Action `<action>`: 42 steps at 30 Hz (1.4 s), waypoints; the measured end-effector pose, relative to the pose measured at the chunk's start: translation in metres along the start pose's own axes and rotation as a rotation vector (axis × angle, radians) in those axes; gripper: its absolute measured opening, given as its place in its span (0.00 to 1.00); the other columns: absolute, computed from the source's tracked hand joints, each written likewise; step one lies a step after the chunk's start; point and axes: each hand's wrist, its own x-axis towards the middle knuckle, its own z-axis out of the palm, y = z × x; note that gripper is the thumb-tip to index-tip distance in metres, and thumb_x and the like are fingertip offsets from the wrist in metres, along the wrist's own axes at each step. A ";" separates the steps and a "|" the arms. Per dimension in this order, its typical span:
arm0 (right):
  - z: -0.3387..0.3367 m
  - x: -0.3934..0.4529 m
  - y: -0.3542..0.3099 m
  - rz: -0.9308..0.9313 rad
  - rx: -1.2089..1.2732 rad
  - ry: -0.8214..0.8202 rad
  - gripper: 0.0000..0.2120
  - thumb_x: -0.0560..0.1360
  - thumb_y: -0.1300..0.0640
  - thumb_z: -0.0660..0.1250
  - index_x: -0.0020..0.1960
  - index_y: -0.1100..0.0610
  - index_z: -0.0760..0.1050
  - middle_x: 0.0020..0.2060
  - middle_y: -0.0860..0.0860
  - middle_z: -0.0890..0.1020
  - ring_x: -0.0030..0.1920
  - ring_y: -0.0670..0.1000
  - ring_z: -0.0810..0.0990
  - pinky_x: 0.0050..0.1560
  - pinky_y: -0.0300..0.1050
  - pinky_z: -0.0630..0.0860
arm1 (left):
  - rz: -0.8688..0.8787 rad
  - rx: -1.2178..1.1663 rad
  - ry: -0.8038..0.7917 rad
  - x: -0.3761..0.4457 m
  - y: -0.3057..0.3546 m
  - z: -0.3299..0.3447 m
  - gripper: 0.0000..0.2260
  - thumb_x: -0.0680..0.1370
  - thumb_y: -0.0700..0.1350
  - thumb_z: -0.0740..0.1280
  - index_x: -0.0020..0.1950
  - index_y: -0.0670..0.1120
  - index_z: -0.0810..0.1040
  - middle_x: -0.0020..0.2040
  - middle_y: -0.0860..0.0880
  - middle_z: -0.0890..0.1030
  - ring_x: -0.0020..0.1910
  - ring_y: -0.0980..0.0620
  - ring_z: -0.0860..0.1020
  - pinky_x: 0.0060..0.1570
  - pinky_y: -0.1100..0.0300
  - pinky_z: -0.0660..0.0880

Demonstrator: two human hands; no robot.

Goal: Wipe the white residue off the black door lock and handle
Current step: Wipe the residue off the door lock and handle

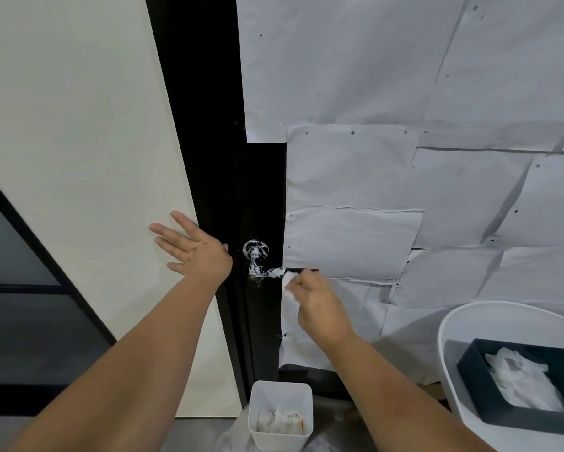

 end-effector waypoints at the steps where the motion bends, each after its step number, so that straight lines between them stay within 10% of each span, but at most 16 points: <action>1: 0.007 -0.007 0.003 -0.003 -0.010 -0.034 0.20 0.59 0.77 0.65 0.47 0.60 0.79 0.43 0.52 0.76 0.43 0.55 0.76 0.30 0.41 0.69 | 0.001 -0.002 0.002 0.000 0.000 0.000 0.49 0.77 0.47 0.68 0.74 0.44 0.25 0.73 0.35 0.26 0.75 0.36 0.34 0.72 0.35 0.54; 7: 0.004 -0.005 0.002 1.039 1.038 -0.076 0.09 0.78 0.68 0.60 0.53 0.59 0.76 0.45 0.51 0.79 0.45 0.49 0.77 0.47 0.38 0.69 | 0.008 -0.003 0.008 0.001 -0.001 0.002 0.50 0.77 0.46 0.68 0.73 0.44 0.25 0.73 0.35 0.26 0.75 0.36 0.34 0.71 0.35 0.54; 14: -0.011 0.022 -0.003 1.324 1.880 0.017 0.20 0.76 0.77 0.46 0.51 0.64 0.74 0.44 0.57 0.80 0.39 0.51 0.76 0.38 0.39 0.68 | 0.014 0.012 0.007 0.001 -0.001 0.002 0.50 0.77 0.47 0.69 0.73 0.44 0.25 0.72 0.34 0.26 0.75 0.35 0.34 0.71 0.35 0.55; 32: -0.006 0.021 -0.001 1.317 1.875 0.081 0.14 0.79 0.68 0.53 0.46 0.63 0.77 0.37 0.56 0.78 0.33 0.50 0.73 0.33 0.39 0.70 | 0.016 0.031 -0.005 0.003 -0.003 0.002 0.51 0.77 0.48 0.69 0.73 0.44 0.25 0.72 0.34 0.26 0.75 0.35 0.34 0.71 0.36 0.55; 42: -0.016 0.017 0.011 1.052 1.265 0.327 0.20 0.75 0.74 0.55 0.55 0.57 0.80 0.41 0.50 0.77 0.40 0.48 0.71 0.37 0.35 0.67 | 0.024 0.036 0.006 0.004 -0.005 0.004 0.51 0.76 0.48 0.70 0.73 0.44 0.25 0.72 0.34 0.26 0.75 0.35 0.34 0.71 0.35 0.56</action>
